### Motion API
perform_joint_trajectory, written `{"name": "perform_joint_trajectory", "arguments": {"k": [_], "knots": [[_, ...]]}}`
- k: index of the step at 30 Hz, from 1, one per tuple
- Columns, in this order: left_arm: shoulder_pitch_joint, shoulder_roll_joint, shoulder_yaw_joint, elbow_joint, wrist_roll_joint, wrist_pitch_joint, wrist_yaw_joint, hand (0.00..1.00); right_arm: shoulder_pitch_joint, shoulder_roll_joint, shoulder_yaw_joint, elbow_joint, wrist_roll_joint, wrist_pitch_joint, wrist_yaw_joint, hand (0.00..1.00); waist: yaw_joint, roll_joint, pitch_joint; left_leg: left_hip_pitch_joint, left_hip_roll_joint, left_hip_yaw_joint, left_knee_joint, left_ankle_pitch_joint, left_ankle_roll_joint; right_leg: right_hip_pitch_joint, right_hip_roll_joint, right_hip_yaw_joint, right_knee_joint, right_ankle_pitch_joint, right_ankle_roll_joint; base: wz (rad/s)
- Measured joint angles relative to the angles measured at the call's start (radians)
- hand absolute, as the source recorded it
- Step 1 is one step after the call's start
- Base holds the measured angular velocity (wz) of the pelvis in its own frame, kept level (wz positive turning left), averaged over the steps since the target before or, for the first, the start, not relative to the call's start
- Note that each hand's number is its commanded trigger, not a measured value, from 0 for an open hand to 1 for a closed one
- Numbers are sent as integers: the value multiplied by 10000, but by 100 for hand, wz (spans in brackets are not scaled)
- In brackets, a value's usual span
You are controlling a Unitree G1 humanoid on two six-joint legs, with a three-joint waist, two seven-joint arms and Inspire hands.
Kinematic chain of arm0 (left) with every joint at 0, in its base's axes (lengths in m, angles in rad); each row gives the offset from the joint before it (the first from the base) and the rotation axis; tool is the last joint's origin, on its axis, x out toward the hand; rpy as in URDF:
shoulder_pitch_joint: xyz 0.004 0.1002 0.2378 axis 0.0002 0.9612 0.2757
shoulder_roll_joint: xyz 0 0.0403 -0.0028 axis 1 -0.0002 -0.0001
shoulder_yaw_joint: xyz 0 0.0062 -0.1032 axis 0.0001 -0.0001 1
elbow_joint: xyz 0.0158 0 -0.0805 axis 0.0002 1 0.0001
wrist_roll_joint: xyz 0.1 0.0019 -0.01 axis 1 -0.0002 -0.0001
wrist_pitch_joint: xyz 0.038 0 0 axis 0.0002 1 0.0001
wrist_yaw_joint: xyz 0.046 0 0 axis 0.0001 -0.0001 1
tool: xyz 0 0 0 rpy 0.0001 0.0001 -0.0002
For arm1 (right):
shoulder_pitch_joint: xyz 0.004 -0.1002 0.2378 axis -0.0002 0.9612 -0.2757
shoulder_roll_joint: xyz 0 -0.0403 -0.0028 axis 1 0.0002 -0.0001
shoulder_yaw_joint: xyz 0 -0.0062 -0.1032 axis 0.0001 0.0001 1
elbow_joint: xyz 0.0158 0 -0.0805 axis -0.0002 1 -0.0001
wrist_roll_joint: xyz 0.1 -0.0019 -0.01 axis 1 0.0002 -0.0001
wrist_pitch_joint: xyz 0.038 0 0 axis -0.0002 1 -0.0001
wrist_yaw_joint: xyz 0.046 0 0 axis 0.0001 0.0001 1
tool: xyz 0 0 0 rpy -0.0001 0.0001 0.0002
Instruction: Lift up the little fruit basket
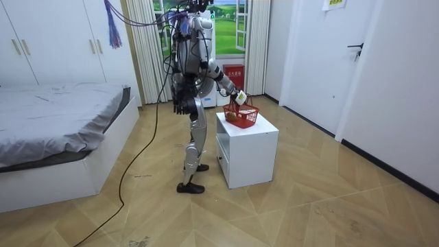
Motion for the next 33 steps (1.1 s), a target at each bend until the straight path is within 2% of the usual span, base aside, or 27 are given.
{"name": "perform_joint_trajectory", "arguments": {"k": [8, 11, 15, 17, 22, 24, 28, 33], "knots": [[9, 1, 25, 14, 2, -87, -10, 0, 140, -3, -5, 80, 2, -5, 38, 0, -94, -119, 3, 338, -5, 13, -84, -35, 51, 308, -3, -10, -38, 20, 34, 0], [32, -2, 74, -3, 101, -172, -68, 0, 201, -13, -16, 76, -9, -11, 123, 0, -221, -135, -2, 332, -4, 60, -83, -33, 48, 357, 5, -18, -181, 21, 35, -3], [113, -4, 214, -24, 126, -155, -103, 0, 372, -27, -181, -55, -87, -8, 125, 0, -500, -128, -6, 354, 5, 106, -87, -33, 48, 373, 0, 5, -181, 21, 36, -2], [114, -5, 236, -53, 127, -123, -94, 0, 619, -65, -360, -460, -88, -8, 48, 0, -530, -142, -14, 393, 23, 163, -103, -33, 49, 374, -1, 34, -185, 21, 37, -10], [162, -2, 288, -335, 123, 1, 33, 0, 1029, -154, -497, -1087, -172, -12, -296, 0, -880, -198, -117, 656, 31, 217, -239, -25, 39, 640, 16, 31, -378, 44, 77, -2], [163, 8, 288, -366, 121, -19, 192, 0, 1114, -209, -733, -1233, -127, -15, -443, 0, -1072, -229, -145, 749, 28, 226, -280, -20, 32, 721, 17, 35, -382, 45, 77, 0], [233, 8, 287, -366, 118, -142, 281, 0, 1408, -410, -1220, -1250, -130, -155, -682, 0, -1372, -242, -144, 1135, 19, 269, -426, -21, 34, 1093, 21, 66, -552, 71, 114, -2], [290, -45, 679, -378, 126, -183, 312, 0, 1979, -433, -2054, -1747, -183, -279, -1050, 0, -1494, -250, -138, 1522, 34, 434, -637, -17, 26, 1372, 56, 261, -699, 77, 115, -11]]}}
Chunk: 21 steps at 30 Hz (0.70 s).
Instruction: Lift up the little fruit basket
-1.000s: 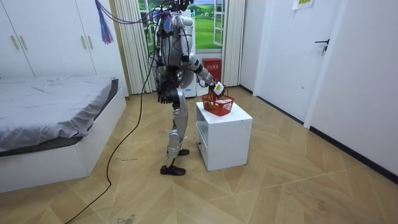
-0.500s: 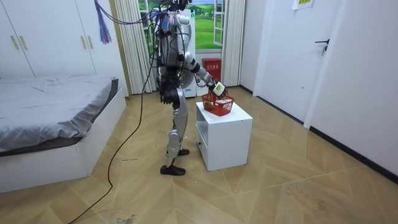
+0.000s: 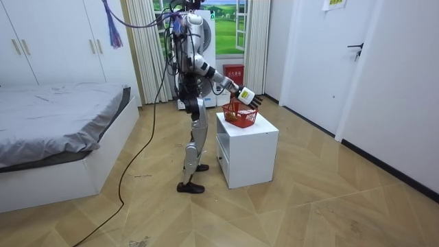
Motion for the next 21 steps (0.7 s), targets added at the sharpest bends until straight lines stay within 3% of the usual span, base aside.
{"name": "perform_joint_trajectory", "arguments": {"k": [7, 15, 21], "knots": [[155, -31, 709, -2, 81, -47, 178, 0, 312, -5, -1148, -748, 86, -270, -463, 0, -430, -14, -8, 273, 44, 114, -97, 9, -13, 128, -14, 107, -12, 2, -4, -5], [196, 105, 735, -13, 75, -202, 347, 0, 701, -40, -1697, -650, 521, -607, -811, 0, -670, -110, -36, 601, 38, 179, -398, 42, -21, 345, -36, 52, -184, 3, -1, -2], [316, 71, 740, -106, 466, -226, 535, 0, 1372, -29, -1801, 2087, -236, -788, -561, 0, -688, -98, -68, 838, -2, 106, -522, 38, -22, 544, -45, 20, -267, 2, -1, 2]]}}
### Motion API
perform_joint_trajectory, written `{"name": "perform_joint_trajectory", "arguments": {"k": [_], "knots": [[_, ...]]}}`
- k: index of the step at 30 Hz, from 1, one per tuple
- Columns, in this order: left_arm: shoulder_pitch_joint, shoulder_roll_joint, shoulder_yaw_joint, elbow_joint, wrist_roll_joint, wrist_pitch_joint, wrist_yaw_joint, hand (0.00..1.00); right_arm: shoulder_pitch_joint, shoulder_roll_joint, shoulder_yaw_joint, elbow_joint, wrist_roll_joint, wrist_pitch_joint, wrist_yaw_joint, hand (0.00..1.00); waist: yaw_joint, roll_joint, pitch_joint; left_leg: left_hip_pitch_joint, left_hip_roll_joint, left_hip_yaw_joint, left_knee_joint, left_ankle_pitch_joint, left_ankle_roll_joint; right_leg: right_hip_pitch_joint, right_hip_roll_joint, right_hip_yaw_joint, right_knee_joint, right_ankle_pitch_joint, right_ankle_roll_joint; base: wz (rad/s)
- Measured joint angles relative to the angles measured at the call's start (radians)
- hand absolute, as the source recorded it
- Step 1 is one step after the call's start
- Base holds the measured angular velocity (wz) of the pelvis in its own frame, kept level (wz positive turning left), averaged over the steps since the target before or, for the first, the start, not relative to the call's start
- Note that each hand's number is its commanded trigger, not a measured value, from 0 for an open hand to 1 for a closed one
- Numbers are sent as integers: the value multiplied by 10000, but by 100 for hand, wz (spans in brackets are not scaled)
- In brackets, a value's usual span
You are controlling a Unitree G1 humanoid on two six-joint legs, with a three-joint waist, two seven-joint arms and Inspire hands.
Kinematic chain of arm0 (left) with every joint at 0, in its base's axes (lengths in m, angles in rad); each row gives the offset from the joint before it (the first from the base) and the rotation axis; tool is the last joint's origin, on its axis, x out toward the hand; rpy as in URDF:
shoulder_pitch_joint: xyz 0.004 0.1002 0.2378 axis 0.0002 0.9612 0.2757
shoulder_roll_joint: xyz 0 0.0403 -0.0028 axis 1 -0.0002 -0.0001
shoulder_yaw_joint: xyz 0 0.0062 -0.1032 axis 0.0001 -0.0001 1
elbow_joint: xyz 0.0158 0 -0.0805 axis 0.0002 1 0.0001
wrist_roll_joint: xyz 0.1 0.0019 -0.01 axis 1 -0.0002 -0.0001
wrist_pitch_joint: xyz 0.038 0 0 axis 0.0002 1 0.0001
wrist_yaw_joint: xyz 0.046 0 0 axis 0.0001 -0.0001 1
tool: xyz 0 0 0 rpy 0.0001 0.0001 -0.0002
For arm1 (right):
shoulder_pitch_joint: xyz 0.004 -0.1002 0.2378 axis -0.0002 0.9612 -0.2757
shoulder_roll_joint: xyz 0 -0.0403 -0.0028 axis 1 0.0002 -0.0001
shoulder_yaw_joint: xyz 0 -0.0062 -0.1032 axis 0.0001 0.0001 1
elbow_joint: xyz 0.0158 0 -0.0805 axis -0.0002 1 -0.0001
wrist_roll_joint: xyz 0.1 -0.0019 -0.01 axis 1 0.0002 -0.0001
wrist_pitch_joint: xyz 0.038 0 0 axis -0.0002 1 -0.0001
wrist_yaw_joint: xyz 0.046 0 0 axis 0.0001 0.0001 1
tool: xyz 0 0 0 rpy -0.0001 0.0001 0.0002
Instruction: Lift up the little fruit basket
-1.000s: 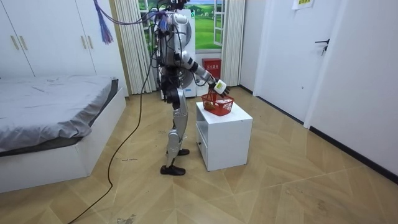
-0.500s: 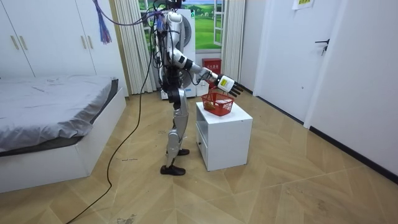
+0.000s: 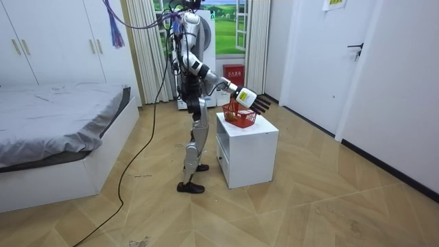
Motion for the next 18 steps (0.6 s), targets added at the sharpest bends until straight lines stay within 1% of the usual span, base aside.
{"name": "perform_joint_trajectory", "arguments": {"k": [1, 2, 3, 4, 5, 7, 8, 10, 11, 12, 13, 15, 16, 17, 18], "knots": [[14, 0, 29, 1, 107, 3, 68, 0, 42, 25, 17, 888, -247, -1, 45, 0, 10, 22, 13, 13, -7, -35, -15, 0, -1, 108, 5, -13, -52, 1, 1, 3], [16, 0, 45, 13, 239, 10, 69, 0, 37, 33, 14, 1433, -370, -4, 91, 0, -14, 21, 10, 19, -24, -36, -16, 0, -1, 156, 4, -8, -118, 1, 4, 4], [-1, -11, 49, 9, 384, 21, 69, 0, 34, 33, 17, 2426, -675, 25, 150, 0, -1, 37, 11, 57, -30, -42, -26, 0, -1, 219, 3, -14, -168, 2, 6, 3], [-7, -11, 50, -2, 479, 35, 70, 0, 84, 38, 41, 3193, -860, 139, 222, 0, 11, 51, 13, 113, -27, -41, -44, 0, -1, 283, 7, -12, -214, 1, 7, 0], [-5, -13, 46, -1, 519, 48, 72, 0, 89, 45, 51, 3536, -899, 190, 253, 0, 22, 43, 18, 131, -22, -45, -49, -2, -4, 300, 13, -9, -216, 1, 8, 0], [-77, -102, 39, 47, 682, 58, 68, 0, 34, 78, 100, 4804, -844, 225, 370, 0, 6, 78, 29, 120, -11, -60, -119, -7, -18, 329, 40, 12, -210, 1, 7, -2], [-102, -137, 40, 61, 705, 60, 58, 0, 30, 100, 98, 5069, -844, 255, 396, 0, 16, 81, 29, 125, -12, -54, -119, -6, -19, 338, 42, 10, -209, 1, 7, 0], [-119, -228, 42, 101, 1027, 105, -15, 0, 47, 268, 88, 5693, -850, 510, 592, 0, 21, 85, 47, 207, -15, -53, -123, -2, -32, 414, 61, 9, -213, 1, 6, 0], [-116, -240, 48, 106, 1113, 157, -36, 0, 43, 321, 91, 5811, -850, 568, 657, 0, 19, 74, 54, 236, -24, -64, -125, -4, -37, 451, 70, 13, -219, 1, 5, 0], [-119, -266, 89, 122, 1245, 271, -76, 0, -17, 413, 90, 6108, -892, 668, 781, 0, 19, 70, 88, 288, -26, -77, -125, -12, -49, 513, 84, 18, -235, 0, 5, 0], [-120, -330, 265, 123, 1465, 341, -143, 0, -139, 466, 90, 6464, -963, 761, 900, 0, 18, 62, 89, 309, -27, -104, -119, -14, -54, 543, 91, 13, -238, 0, 4, 4], [-136, -426, 387, 122, 1580, 497, -237, 0, -275, 465, 92, 6894, -1288, 928, 1023, 0, 19, 77, 92, 305, -40, -152, -101, -12, -56, 551, 90, -2, -238, -1, 3, 5], [-128, -461, 392, 110, 1582, 597, -280, 0, -357, 465, 105, 7087, -1567, 1100, 1053, 0, 10, 78, 90, 301, -46, -172, -80, -14, -57, 557, 91, -12, -238, -2, 2, 5], [-131, -482, 391, 104, 1581, 655, -298, 0, -374, 466, 127, 7171, -1759, 1186, 1068, 0, 10, 76, 89, 302, -51, -193, -80, -14, -58, 564, 92, -23, -242, -2, 2, 9], [-127, -508, 390, 104, 1574, 705, -374, 0, -345, 466, 203, 7197, -2153, 1356, 1083, 0, 6, 71, 91, 305, -95, -301, -80, -10, -64, 567, 84, -84, -256, -6, 7, 7]]}}
